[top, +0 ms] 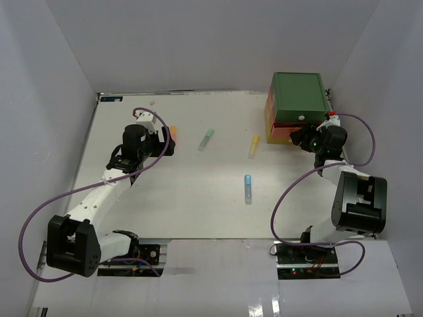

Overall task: Sort the stationery into containers
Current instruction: Close the drawer in the storage box.

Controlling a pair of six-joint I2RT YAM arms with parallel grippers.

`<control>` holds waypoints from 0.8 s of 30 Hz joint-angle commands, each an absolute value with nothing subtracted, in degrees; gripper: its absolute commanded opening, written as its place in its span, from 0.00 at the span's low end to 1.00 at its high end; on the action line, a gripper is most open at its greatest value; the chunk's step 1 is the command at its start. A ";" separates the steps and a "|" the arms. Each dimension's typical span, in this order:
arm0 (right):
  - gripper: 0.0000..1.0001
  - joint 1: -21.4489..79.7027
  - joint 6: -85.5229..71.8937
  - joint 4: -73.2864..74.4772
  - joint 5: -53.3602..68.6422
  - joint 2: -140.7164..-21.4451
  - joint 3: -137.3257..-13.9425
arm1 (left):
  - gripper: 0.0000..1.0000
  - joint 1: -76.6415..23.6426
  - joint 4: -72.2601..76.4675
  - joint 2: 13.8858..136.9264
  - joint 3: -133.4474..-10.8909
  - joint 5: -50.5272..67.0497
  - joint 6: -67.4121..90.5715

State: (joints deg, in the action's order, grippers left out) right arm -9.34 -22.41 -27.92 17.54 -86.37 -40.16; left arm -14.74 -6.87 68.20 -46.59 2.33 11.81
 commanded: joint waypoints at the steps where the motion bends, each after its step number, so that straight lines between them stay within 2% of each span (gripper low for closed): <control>1: 0.59 -9.14 -23.90 -33.13 17.14 -87.36 -42.71 | 0.98 -14.85 -6.68 68.12 -48.16 2.72 11.34; 24: 0.59 -8.79 -28.92 -34.72 13.97 -91.40 -46.40 | 0.98 -14.85 -6.68 67.41 -48.16 2.72 11.34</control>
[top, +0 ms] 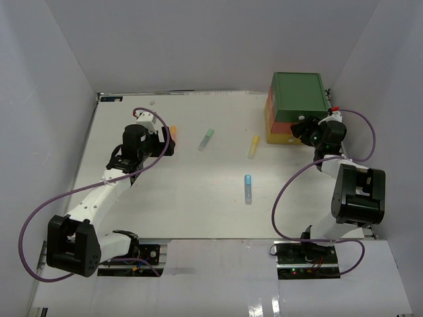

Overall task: Sort the stationery into containers
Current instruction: Close the drawer in the storage box, then open the drawer in the storage box.

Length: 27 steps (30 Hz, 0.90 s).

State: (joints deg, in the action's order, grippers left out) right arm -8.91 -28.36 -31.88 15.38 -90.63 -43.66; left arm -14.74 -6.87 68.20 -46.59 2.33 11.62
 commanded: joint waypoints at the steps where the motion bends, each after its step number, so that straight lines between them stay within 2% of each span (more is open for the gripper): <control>1: 0.59 -8.79 -29.18 -34.72 13.97 -91.84 -46.58 | 0.98 -14.85 -6.68 67.41 -48.16 2.72 11.34; 6: 0.59 -8.79 -29.71 -34.98 14.33 -91.23 -45.79 | 0.98 -14.85 -6.68 67.32 -48.16 2.55 11.25; 18: 0.62 -9.23 -29.09 -31.64 14.33 -75.87 -35.62 | 0.98 -14.85 -6.68 66.45 -48.16 3.60 11.43; 19: 0.72 -9.49 -29.44 -31.55 14.67 -74.98 -34.64 | 0.98 -14.85 -6.68 66.36 -48.25 3.69 11.51; 22: 0.86 -9.84 -30.85 -31.73 15.64 -71.64 -30.95 | 0.98 -14.85 -6.59 66.01 -48.16 3.69 11.60; 25: 0.96 -10.28 -30.94 -31.55 16.78 -68.39 -28.23 | 0.98 -14.85 -6.68 65.57 -48.16 3.95 11.60; 27: 0.96 -10.55 -31.03 -31.29 17.14 -66.54 -27.25 | 0.98 -14.85 -6.59 65.48 -48.16 3.96 11.60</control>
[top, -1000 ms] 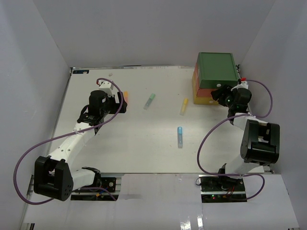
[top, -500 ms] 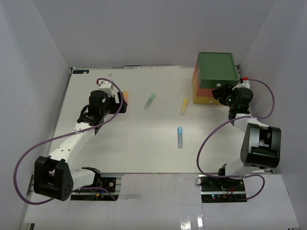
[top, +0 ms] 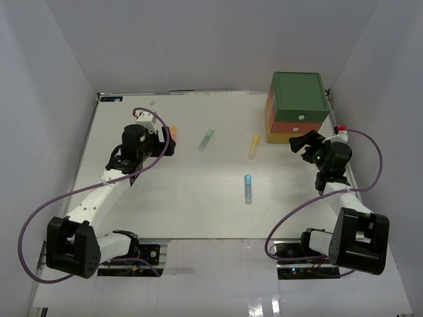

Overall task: Sort the stationery into containers
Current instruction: Open the drawer in the storage box.

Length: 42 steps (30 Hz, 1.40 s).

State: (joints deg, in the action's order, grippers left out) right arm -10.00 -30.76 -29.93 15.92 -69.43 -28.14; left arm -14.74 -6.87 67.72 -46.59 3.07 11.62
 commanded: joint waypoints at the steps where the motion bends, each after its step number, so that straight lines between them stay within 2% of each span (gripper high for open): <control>1: 0.98 -10.63 -31.11 -31.03 17.14 -66.19 -26.81 | 0.98 -14.85 -6.68 65.39 -48.16 3.96 11.60; 2: 0.98 -10.81 -31.64 -31.03 17.23 -65.92 -26.02 | 0.98 -14.85 -6.59 65.39 -48.16 4.04 11.69; 4: 0.90 -11.16 -32.86 -31.11 17.23 -66.44 -25.40 | 0.98 -14.85 -6.68 65.22 -48.16 4.04 11.69; 14: 0.90 -11.87 -40.43 -38.39 21.36 -76.63 -25.75 | 0.98 -14.85 -6.77 65.48 -47.99 3.43 11.43; 20: 1.00 -11.95 -43.41 -45.42 21.36 -84.01 -27.86 | 0.98 -14.85 -6.86 65.74 -47.99 3.25 11.34; 21: 0.96 -11.87 -43.77 -46.40 21.27 -86.02 -28.12 | 0.98 -14.85 -6.77 65.92 -47.99 3.16 11.25; 27: 0.85 -11.87 -46.93 -55.18 21.80 -93.59 -30.32 | 0.98 -14.85 -6.86 66.18 -48.08 2.55 10.99; 34: 0.72 -11.95 -47.29 -57.57 21.36 -99.31 -33.57 | 0.98 -14.85 -6.94 66.53 -48.08 2.28 10.81; 42: 0.65 -11.95 -48.87 -58.97 21.53 -103.18 -36.47 | 0.98 -14.85 -6.77 66.62 -48.16 2.46 10.72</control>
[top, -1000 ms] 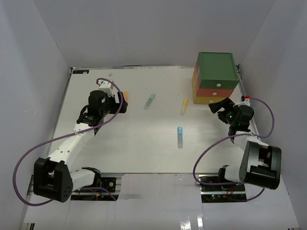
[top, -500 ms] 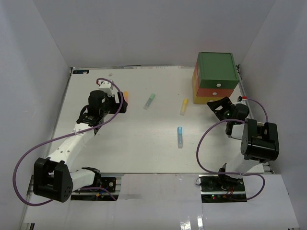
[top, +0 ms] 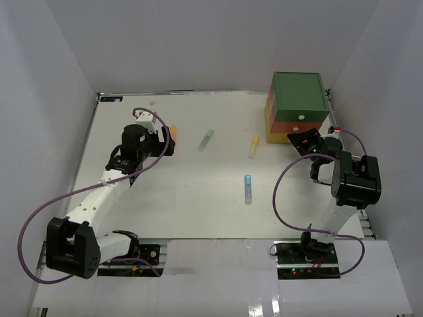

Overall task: Sort the stationery into containers
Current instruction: Open the drawer in the storage box.

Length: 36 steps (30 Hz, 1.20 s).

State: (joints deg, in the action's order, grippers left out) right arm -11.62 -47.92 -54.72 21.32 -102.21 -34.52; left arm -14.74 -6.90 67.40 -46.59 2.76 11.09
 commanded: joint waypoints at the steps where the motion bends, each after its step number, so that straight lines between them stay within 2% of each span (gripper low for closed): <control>1: 0.65 -11.87 -48.78 -58.97 21.53 -103.79 -36.65 | 0.98 -14.85 -6.77 66.71 -48.16 2.46 10.64; 30: 0.55 -11.95 -47.11 -59.85 22.76 -110.04 -40.69 | 0.98 -14.85 -6.77 66.97 -48.08 2.73 10.63; 36: 0.48 -11.95 -46.93 -59.94 22.76 -110.30 -40.52 | 0.98 -14.85 -6.77 66.89 -48.08 2.73 10.46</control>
